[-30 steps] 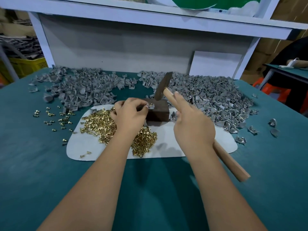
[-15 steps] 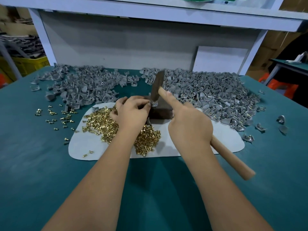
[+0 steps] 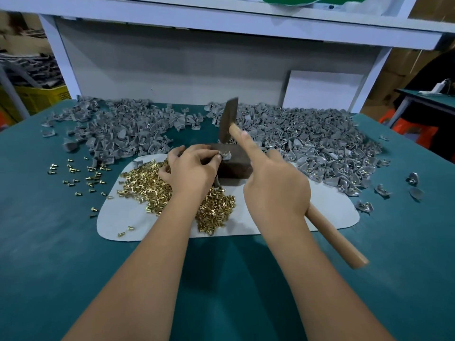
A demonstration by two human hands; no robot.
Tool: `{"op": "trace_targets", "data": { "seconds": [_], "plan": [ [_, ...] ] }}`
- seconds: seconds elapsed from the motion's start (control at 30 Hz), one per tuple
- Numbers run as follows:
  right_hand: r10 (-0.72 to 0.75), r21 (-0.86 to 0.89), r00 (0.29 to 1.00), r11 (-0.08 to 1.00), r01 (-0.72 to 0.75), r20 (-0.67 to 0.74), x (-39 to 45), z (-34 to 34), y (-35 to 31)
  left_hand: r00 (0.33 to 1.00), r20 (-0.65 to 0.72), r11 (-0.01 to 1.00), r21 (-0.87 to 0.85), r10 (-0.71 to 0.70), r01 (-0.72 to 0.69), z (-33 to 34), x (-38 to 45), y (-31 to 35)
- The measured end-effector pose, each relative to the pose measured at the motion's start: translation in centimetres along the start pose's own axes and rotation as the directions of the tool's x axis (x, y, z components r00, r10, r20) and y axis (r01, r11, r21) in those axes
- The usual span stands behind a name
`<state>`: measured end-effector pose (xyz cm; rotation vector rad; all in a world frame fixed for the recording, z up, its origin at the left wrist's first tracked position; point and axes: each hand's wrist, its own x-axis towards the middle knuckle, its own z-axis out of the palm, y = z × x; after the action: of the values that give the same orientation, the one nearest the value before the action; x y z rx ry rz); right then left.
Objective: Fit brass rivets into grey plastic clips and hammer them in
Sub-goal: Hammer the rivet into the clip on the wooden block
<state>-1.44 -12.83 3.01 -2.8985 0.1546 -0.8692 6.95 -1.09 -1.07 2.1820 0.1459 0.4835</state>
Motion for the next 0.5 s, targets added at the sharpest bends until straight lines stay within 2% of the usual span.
{"op": "trace_targets", "data": {
  "seconds": [0.07,0.13,0.3,0.43,0.5],
  "plan": [
    [-0.008,-0.001,1.000,1.000,0.008,-0.023,0.12,-0.08,-0.25,1.000,-0.004,1.000,0.014,0.013,-0.013,0.04,0.04,0.01],
    [-0.050,-0.011,0.999,0.999,0.050,0.012,0.11,0.32,-0.14,0.999,-0.001,0.999,0.028,0.036,-0.036,-0.08,-0.01,0.02],
    [0.009,0.032,0.999,0.999,-0.008,-0.043,0.10,-0.29,-0.21,0.999,-0.009,0.999,0.009,0.033,-0.033,0.02,-0.07,-0.02],
    [-0.018,0.030,0.999,0.999,0.017,0.041,0.15,0.31,0.59,1.000,-0.008,1.000,-0.013,0.006,-0.006,0.02,0.01,-0.10],
    [0.010,0.018,1.000,1.000,-0.010,-0.008,0.04,-0.01,0.41,1.000,-0.024,1.000,-0.007,0.004,-0.004,0.17,0.05,-0.10]
  ]
}}
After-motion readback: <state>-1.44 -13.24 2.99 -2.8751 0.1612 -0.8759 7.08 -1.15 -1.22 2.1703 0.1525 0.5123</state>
